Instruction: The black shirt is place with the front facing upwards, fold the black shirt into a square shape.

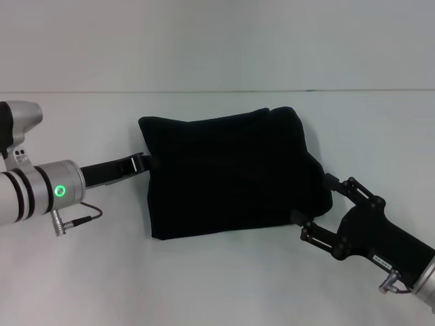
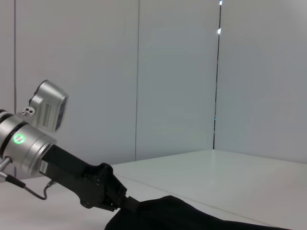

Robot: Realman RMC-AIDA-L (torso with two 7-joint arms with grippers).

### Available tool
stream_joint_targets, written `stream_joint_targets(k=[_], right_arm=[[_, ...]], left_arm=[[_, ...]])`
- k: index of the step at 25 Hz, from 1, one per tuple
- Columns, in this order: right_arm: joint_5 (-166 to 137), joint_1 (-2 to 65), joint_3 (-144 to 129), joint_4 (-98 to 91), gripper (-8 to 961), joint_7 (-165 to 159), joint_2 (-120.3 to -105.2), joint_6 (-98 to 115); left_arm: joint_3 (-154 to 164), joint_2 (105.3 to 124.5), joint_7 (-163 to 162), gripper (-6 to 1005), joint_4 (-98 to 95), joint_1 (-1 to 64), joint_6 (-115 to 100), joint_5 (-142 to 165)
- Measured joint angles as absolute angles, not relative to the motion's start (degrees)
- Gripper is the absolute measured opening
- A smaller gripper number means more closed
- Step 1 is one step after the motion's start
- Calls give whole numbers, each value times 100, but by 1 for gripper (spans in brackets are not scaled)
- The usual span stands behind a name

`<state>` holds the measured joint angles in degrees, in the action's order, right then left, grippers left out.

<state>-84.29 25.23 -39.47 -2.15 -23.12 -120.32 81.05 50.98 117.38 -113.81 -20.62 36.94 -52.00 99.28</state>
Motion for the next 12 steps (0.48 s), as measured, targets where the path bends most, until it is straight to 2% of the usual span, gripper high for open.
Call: stream_joint_targets(k=[12], right_arm=[[-8429,2574,-3937,-197,903,-2311,-12032,8087]], left_arm=[[5050,11749,-11346,30,-2124,3671,-5166,9924]])
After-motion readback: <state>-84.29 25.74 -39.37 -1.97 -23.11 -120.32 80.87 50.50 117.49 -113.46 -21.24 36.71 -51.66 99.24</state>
